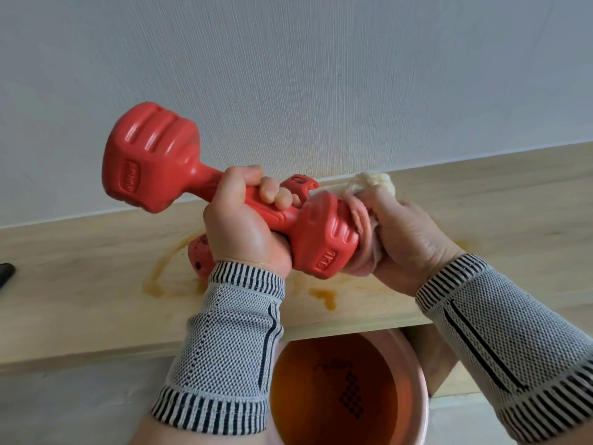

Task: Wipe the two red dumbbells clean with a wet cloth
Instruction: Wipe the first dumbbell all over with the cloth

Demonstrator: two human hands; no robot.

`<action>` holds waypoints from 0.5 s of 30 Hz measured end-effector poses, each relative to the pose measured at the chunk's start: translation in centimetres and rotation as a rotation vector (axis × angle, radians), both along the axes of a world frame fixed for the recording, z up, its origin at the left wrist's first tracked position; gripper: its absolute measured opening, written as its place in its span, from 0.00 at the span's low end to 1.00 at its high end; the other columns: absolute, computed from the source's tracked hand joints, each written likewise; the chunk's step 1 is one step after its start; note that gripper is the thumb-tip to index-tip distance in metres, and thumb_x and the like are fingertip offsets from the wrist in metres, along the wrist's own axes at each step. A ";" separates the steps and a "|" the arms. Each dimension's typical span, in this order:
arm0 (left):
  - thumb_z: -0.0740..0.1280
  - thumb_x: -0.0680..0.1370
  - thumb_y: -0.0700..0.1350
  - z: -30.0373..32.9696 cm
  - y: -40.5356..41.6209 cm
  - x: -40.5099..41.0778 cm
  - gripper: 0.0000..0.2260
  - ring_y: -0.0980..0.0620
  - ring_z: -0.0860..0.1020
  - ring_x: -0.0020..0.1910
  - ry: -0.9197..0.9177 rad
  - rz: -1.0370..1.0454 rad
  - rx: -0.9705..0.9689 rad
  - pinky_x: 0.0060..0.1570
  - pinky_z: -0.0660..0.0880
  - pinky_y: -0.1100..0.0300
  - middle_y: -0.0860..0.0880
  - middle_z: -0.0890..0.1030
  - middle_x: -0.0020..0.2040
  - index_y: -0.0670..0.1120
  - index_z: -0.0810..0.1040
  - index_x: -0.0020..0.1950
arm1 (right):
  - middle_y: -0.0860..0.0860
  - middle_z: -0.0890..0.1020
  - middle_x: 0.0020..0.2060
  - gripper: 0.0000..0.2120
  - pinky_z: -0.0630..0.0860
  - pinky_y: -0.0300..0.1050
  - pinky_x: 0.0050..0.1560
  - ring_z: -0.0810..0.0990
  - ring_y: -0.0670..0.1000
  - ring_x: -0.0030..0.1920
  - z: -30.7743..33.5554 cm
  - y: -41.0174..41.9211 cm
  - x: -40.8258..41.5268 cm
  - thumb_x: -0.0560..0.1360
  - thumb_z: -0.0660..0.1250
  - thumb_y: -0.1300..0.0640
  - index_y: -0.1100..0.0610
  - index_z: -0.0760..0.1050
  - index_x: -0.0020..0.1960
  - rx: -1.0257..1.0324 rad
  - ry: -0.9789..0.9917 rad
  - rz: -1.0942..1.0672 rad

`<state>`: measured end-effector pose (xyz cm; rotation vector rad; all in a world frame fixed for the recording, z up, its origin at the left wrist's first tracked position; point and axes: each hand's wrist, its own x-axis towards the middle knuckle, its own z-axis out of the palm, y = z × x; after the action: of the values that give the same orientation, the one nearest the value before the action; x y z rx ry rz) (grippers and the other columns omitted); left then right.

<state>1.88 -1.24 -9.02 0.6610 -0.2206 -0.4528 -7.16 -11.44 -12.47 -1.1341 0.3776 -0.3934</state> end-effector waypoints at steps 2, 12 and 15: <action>0.58 0.76 0.39 0.0 0.1 0.0 0.12 0.54 0.64 0.23 -0.013 -0.016 -0.011 0.33 0.67 0.59 0.53 0.65 0.25 0.48 0.63 0.32 | 0.65 0.79 0.53 0.27 0.70 0.65 0.61 0.78 0.61 0.51 0.0 0.0 -0.2 0.69 0.65 0.48 0.66 0.77 0.60 0.060 -0.015 0.143; 0.68 0.79 0.48 0.5 -0.7 0.5 0.10 0.52 0.77 0.28 0.011 -0.016 0.165 0.40 0.80 0.55 0.49 0.76 0.32 0.45 0.72 0.42 | 0.51 0.80 0.37 0.21 0.76 0.50 0.40 0.80 0.53 0.39 0.5 -0.5 -0.3 0.63 0.67 0.56 0.63 0.73 0.55 -0.627 -0.216 -0.006; 0.69 0.78 0.47 0.7 -0.9 0.2 0.09 0.53 0.76 0.27 0.138 -0.042 0.114 0.45 0.79 0.53 0.49 0.74 0.30 0.44 0.73 0.43 | 0.52 0.81 0.43 0.25 0.77 0.54 0.55 0.81 0.53 0.46 0.2 -0.9 -0.2 0.61 0.68 0.52 0.57 0.71 0.57 -0.842 -0.162 -0.061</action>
<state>2.04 -2.15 -8.36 0.7346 -0.0784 -0.5518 -7.39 -12.32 -12.26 -1.8946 0.0901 -0.7292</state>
